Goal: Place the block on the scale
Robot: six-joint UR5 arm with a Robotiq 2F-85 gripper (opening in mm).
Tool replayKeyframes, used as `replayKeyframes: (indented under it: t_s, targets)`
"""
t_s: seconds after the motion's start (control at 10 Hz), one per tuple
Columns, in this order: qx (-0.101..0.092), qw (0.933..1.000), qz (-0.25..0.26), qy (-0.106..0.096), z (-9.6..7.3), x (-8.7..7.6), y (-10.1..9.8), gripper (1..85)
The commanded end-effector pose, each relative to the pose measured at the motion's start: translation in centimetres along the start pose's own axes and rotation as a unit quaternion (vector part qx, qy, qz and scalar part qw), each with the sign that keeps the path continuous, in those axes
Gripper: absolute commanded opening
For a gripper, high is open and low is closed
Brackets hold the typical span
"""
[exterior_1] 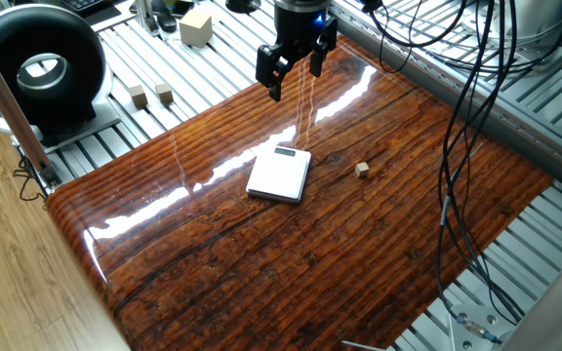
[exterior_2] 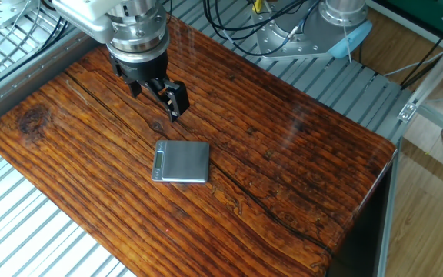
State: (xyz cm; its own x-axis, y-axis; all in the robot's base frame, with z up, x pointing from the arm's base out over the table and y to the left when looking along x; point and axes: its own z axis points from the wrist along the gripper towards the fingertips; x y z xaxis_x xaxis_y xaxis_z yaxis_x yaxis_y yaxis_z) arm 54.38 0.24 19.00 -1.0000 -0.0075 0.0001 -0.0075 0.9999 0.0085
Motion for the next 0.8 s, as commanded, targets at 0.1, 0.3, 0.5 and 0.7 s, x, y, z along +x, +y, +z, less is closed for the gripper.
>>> replayKeyframes:
  t_s: [0.1,0.3,0.5,0.7]
  targets:
    - [0.020,0.9961,0.071,-0.048,0.0,-2.5,-0.8,1.0]
    - [0.025,0.9961,0.070,-0.047,-0.1,-2.5,-0.7,1.0]
    - [0.025,0.9963,0.068,-0.047,0.1,-2.6,-0.3,1.0]
    - [0.026,0.9971,0.054,-0.047,0.2,-2.7,-0.3,1.0]
